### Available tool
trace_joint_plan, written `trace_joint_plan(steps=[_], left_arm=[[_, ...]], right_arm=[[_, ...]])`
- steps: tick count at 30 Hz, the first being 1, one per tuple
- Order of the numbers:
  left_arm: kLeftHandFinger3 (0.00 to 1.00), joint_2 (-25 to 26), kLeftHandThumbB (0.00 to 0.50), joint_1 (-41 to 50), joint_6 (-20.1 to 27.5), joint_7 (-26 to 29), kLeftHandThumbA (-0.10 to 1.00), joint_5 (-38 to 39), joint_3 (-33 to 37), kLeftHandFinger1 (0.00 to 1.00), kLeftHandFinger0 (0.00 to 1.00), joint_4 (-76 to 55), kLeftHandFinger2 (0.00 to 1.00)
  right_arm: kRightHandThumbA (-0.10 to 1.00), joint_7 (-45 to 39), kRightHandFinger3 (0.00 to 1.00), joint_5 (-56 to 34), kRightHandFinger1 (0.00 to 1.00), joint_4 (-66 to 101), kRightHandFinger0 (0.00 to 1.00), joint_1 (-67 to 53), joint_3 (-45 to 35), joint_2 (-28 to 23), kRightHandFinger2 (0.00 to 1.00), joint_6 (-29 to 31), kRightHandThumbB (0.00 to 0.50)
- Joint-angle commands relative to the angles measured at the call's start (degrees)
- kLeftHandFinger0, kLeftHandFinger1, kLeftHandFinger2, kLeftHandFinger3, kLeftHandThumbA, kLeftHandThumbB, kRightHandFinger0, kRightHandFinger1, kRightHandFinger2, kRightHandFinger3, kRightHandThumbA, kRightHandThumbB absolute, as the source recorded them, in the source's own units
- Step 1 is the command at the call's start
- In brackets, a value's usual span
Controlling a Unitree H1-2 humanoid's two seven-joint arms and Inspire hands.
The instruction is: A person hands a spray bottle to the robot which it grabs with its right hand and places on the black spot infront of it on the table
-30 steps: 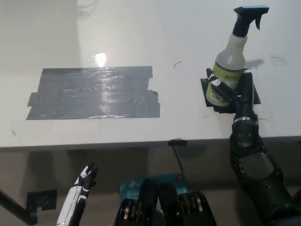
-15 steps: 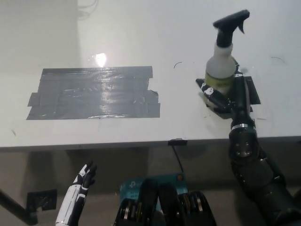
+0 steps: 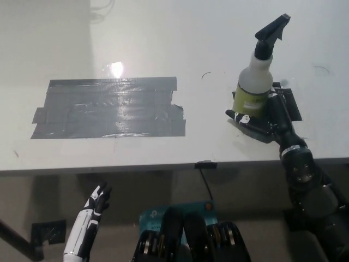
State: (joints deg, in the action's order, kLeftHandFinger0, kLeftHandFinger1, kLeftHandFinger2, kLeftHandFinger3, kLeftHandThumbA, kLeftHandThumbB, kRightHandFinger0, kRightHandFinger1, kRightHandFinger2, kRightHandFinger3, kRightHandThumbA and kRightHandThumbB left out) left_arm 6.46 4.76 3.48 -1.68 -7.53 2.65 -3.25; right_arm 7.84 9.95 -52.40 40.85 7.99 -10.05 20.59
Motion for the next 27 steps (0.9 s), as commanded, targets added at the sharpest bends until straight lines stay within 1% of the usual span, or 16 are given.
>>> trace_joint_plan(steps=[1,5,6,9,10,13,15,16,17,18,19,20,21,23,27], left_arm=[[1.0,0.5,0.0,-0.5,1.1,0.1,1.0,0.2,-0.5,1.0,1.0,-0.9,1.0],[1.0,0.5,0.0,-0.6,1.2,-0.1,1.0,0.2,-0.5,1.0,1.0,-0.7,1.0],[1.0,0.5,0.007,-0.7,1.3,0.0,1.0,0.1,-0.5,1.0,1.0,-0.6,1.0],[1.0,0.5,0.008,-0.7,1.3,0.0,1.0,0.0,-0.5,1.0,1.0,-0.6,1.0],[1.0,0.9,0.0,-1.2,0.8,0.0,0.99,-0.2,-0.7,1.0,1.0,-0.9,1.0],[1.0,1.1,0.0,-1.6,0.3,-0.2,0.98,0.0,-0.8,1.0,1.0,-1.1,1.0],[1.0,1.1,0.007,-1.6,0.7,-0.1,0.98,-0.1,-0.8,1.0,1.0,-1.0,1.0],[1.0,1.0,0.02,-1.6,0.9,-0.1,0.97,0.0,-0.7,1.0,1.0,-0.9,1.0],[1.0,1.0,0.025,-1.6,0.8,-0.2,0.97,0.1,-0.7,1.0,1.0,-1.0,1.0],[1.0,0.9,0.025,-1.5,0.8,-0.2,0.97,0.3,-0.8,1.0,1.0,-1.0,1.0],[1.0,0.9,0.024,-1.5,0.8,-0.1,0.97,0.2,-0.8,1.0,1.0,-0.9,1.0],[1.0,0.9,0.024,-1.5,0.8,-0.1,0.97,0.1,-0.7,1.0,1.0,-0.9,1.0],[1.0,1.3,0.022,-2.1,0.7,-0.3,0.98,-0.1,-0.7,1.0,1.0,-0.7,1.0],[1.0,1.4,0.023,-2.5,0.6,-0.4,0.98,-0.2,-0.7,1.0,1.0,-0.6,1.0],[1.0,1.1,0.005,-2.3,0.6,-0.4,0.96,-0.3,-0.4,1.0,1.0,-0.7,1.0]], right_arm=[[1.0,-9.8,1.0,-6.6,1.0,6.2,1.0,-1.3,-2.3,-1.9,1.0,-3.4,0.5],[1.0,-12.0,1.0,-9.1,1.0,13.1,1.0,-4.3,-4.0,-3.0,1.0,-5.9,0.5],[1.0,-13.1,1.0,-10.6,1.0,18.7,1.0,-6.7,-4.8,-3.9,1.0,-7.5,0.5],[1.0,-14.3,1.0,-11.6,1.0,24.0,1.0,-8.8,-5.5,-4.8,1.0,-8.7,0.5],[1.0,-16.1,1.0,-14.5,1.0,30.2,1.0,-10.9,-6.4,-5.6,1.0,-11.0,0.5],[1.0,-17.1,1.0,-17.1,1.0,41.5,1.0,-15.3,-7.4,-7.3,1.0,-14.9,0.5],[1.0,-17.6,1.0,-18.8,1.0,48.2,1.0,-18.8,-7.8,-8.5,1.0,-14.7,0.495],[1.0,-18.0,1.0,-20.9,1.0,53.4,1.0,-21.7,-8.3,-9.2,1.0,-15.3,0.476],[1.0,-18.1,1.0,-21.9,1.0,55.1,1.0,-22.6,-8.5,-9.3,1.0,-15.9,0.471],[1.0,-18.0,1.0,-23.0,1.0,58.7,1.0,-24.9,-8.7,-9.5,1.0,-17.3,0.48],[1.0,-17.7,1.0,-22.9,1.0,61.5,1.0,-26.8,-8.7,-9.6,1.0,-18.4,0.499],[1.0,-17.5,1.0,-22.7,1.0,62.8,1.0,-27.6,-8.7,-9.6,1.0,-18.8,0.499],[1.0,-16.7,1.0,-21.7,1.0,67.0,1.0,-30.9,-8.1,-9.1,1.0,-19.4,0.497],[1.0,-16.0,1.0,-19.5,1.0,73.0,1.0,-36.1,-6.2,-7.9,1.0,-18.2,0.5],[1.0,-17.2,1.0,-20.0,1.0,76.8,1.0,-42.4,-1.5,-5.4,1.0,-15.9,0.496]])
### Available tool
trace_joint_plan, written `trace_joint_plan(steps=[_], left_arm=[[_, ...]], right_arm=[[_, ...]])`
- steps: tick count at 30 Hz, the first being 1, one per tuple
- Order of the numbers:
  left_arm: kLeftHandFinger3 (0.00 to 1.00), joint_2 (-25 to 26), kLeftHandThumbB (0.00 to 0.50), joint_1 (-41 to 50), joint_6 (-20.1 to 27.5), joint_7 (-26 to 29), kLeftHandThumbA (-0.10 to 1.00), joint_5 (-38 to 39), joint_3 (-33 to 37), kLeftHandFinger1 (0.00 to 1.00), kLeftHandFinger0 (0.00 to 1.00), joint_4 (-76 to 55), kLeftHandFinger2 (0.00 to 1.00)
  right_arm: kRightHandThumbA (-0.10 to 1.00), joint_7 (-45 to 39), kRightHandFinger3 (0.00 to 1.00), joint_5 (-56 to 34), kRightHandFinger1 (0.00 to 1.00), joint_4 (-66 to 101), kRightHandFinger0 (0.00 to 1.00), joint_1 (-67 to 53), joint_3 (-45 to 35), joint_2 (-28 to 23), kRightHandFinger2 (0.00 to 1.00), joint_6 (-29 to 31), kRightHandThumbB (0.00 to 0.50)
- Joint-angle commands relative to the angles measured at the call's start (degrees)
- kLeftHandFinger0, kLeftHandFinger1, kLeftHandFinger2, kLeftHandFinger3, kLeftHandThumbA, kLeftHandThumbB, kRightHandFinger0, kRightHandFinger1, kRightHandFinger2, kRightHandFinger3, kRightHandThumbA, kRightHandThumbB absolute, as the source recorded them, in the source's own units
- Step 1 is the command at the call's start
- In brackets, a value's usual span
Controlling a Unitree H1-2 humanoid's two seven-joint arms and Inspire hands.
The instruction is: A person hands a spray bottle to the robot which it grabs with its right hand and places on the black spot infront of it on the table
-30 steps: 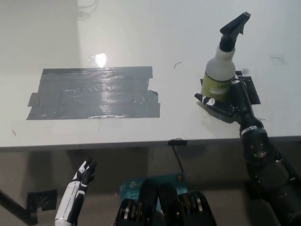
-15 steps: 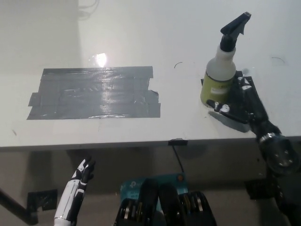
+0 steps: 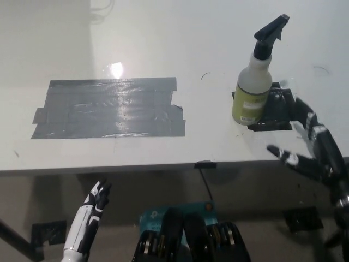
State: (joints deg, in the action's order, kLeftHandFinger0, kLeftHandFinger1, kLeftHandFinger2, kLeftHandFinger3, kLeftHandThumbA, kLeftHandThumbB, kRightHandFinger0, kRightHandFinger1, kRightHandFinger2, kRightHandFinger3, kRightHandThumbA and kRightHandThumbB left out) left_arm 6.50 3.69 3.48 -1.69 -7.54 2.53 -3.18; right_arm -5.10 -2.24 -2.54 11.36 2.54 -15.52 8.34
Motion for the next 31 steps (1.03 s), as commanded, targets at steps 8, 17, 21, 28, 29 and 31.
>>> trace_joint_plan(steps=[8,17,21,28,29,31], left_arm=[[1.0,0.9,0.02,1.3,1.1,-0.3,0.96,-0.4,0.1,1.0,1.0,-1.4,1.0],[1.0,0.6,0.016,2.9,1.0,-0.8,0.99,-0.3,0.9,1.0,1.0,-1.1,1.0],[1.0,0.5,0.021,3.7,1.4,-0.7,1.0,-0.7,1.3,1.0,1.0,-0.9,1.0],[1.0,0.3,0.003,3.6,1.1,-0.5,0.99,-0.7,1.5,1.0,1.0,-1.1,1.0],[1.0,0.4,0.002,3.5,1.3,-0.5,0.99,-0.8,1.6,1.0,1.0,-1.0,1.0],[1.0,0.4,0.007,3.4,1.7,-0.4,0.99,-0.8,1.6,1.0,1.0,-0.7,1.0]], right_arm=[[1.0,-7.2,1.0,-4.2,1.0,15.9,1.0,-16.5,8.3,1.1,1.0,-0.2,0.485],[1.0,-8.5,1.0,-6.4,1.0,11.2,1.0,-17.7,7.5,1.1,1.0,-3.8,0.482],[1.0,-8.4,1.0,-5.1,1.0,11.4,1.0,-18.8,7.5,1.1,1.0,-3.9,0.477],[1.0,-8.0,1.0,-4.7,1.0,12.0,1.0,-19.0,7.1,1.4,1.0,-4.8,0.473],[1.0,-8.0,1.0,-4.8,1.0,12.0,1.0,-19.0,7.1,1.4,1.0,-4.9,0.472],[1.0,-7.8,1.0,-4.3,1.0,12.0,1.0,-19.0,7.1,1.4,1.0,-5.2,0.481]])
